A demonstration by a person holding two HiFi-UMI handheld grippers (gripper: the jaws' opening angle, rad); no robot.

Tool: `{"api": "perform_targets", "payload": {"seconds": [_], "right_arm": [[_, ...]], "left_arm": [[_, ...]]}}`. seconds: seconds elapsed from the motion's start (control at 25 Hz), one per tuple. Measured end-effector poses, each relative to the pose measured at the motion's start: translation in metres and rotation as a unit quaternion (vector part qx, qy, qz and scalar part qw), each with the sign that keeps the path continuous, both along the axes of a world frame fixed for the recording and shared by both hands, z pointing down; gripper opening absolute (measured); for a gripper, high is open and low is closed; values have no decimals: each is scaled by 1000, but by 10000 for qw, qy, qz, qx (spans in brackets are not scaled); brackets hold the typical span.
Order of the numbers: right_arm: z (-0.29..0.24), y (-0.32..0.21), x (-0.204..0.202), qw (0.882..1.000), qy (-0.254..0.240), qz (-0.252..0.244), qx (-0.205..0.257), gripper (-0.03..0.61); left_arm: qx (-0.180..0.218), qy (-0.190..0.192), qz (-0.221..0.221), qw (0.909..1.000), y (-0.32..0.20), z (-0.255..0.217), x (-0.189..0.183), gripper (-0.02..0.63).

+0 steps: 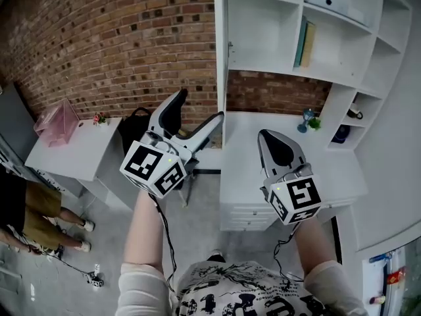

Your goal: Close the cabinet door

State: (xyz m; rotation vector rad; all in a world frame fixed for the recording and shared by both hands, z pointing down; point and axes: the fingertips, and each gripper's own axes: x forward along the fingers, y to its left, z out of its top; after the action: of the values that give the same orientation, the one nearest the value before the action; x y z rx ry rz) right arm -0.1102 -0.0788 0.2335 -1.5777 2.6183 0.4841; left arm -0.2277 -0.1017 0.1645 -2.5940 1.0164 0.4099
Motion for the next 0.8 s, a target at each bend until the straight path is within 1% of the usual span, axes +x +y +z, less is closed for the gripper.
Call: {"api": "perform_targets", "payload": {"seconds": [0.12,0.2,0.28,0.4,0.52,0.64,0.8], "right_arm": [[-23,-28,-11,9998,-6,63,200,15],[-41,-46,-18,9992,33,121,390,15],[-55,-66,-24,9985,92,203,508,15],[-65,-96,-35,9983,151,259,494,15],[-68,-122,-38,9980,155,401,463,15],[-70,-141,-32,9962,45,715,504,15],[-72,-158,-27,9939,-8,962,546,15]], "left_arm": [[185,6,153,9997,-33,-33,-9,405],[289,42,370,9989,-55,-60,-12,403],[349,162,636,9972,-76,-89,-15,403],[409,239,883,9950,-109,-130,-22,403],[565,255,1055,9925,-136,-162,-23,403],[738,383,1401,9866,-149,-188,-24,403],[1030,456,1966,9740,-152,-211,-23,395]]}}
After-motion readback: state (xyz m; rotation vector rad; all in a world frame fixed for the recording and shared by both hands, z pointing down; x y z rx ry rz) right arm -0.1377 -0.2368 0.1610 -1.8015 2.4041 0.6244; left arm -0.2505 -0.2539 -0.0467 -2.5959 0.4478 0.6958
